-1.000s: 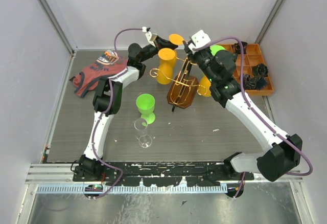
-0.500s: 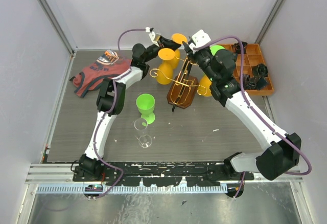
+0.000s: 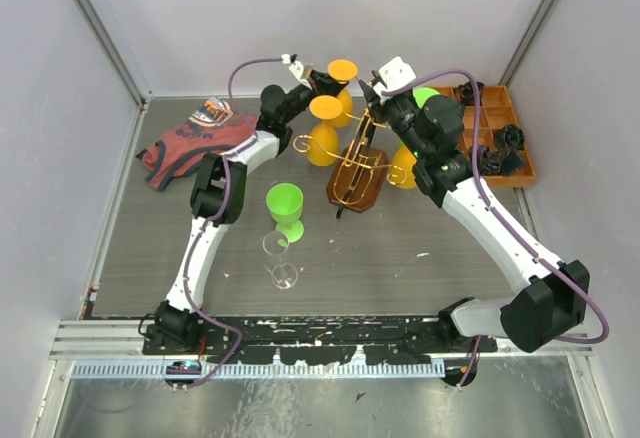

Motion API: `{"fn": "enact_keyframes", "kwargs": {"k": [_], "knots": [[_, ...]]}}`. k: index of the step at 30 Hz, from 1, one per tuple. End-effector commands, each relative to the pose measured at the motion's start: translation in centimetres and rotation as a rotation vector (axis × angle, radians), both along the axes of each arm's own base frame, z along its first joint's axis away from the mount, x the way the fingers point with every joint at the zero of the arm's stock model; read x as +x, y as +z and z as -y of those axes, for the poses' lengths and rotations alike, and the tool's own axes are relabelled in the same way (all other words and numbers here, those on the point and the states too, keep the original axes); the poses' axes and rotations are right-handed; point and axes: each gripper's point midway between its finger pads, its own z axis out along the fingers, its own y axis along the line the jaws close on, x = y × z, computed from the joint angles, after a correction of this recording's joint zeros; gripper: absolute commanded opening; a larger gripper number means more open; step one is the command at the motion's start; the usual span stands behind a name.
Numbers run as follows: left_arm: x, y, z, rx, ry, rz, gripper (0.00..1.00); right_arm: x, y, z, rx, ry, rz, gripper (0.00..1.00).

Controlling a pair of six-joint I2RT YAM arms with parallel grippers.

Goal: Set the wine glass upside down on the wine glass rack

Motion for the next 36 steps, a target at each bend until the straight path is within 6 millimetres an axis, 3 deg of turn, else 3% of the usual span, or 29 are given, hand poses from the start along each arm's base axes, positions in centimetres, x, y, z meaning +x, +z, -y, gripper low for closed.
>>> {"fn": "enact_keyframes", "kwargs": {"k": [1,8,25,30,36], "knots": [[0.9,1.4,-2.8,-0.029,0.1,0.043,0.22,-0.4,1.8,0.2,0.04,0.008,0.049,0.39],[0.2,2.7,-4.9,-0.035,0.131,0.082,0.2,-0.3,1.7,0.0,0.047,0.02,0.042,0.39],[-4.7,3.3,-2.5,0.041,-0.024,0.14,0.19,-0.5,1.4,0.0,0.05,0.028,0.037,0.38],[-5.3,2.7,-1.6,0.064,-0.06,0.124,0.31,-0.6,1.2,0.0,0.048,0.026,0.032,0.39],[-5.1,1.8,-1.7,0.081,-0.058,0.088,0.49,-0.5,1.5,0.1,0.065,0.021,0.03,0.55]]}}
